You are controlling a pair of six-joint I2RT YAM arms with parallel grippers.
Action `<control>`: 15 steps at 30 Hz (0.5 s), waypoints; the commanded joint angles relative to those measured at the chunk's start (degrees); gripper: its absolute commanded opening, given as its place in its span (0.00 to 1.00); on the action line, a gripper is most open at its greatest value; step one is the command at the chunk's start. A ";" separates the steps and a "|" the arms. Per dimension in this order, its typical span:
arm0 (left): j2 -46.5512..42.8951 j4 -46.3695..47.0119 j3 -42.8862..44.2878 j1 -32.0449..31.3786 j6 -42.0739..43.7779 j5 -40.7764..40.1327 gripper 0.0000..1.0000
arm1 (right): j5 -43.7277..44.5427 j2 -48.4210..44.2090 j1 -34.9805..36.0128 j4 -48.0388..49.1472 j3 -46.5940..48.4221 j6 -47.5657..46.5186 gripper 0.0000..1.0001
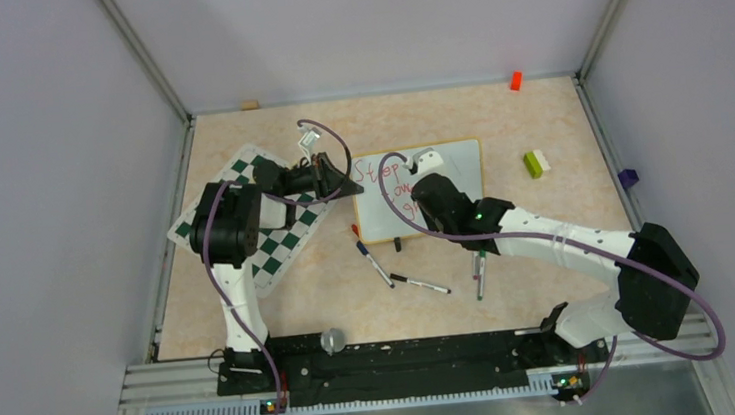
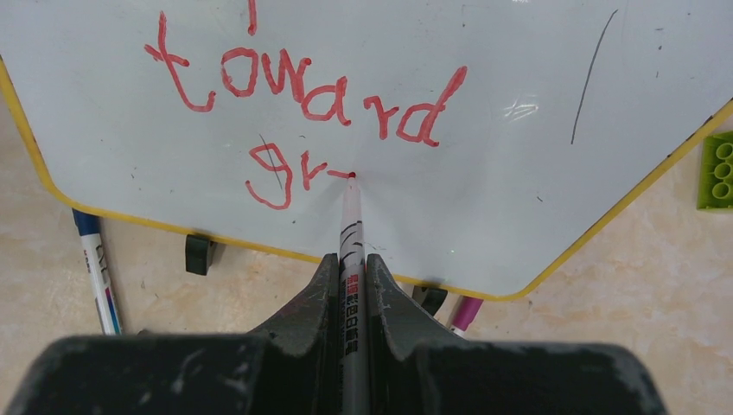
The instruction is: Write a sentence on the whiteboard
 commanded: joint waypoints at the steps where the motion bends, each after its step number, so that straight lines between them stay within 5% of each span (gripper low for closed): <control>1: -1.20 6.23 1.86 -0.50 -1.67 1.00 0.00 | 0.86 0.64 -0.57 2.29 3.53 -0.67 0.00; 15: -1.19 6.22 1.94 -0.52 -1.67 1.06 0.00 | -1.18 1.28 -0.61 2.36 3.50 -0.18 0.00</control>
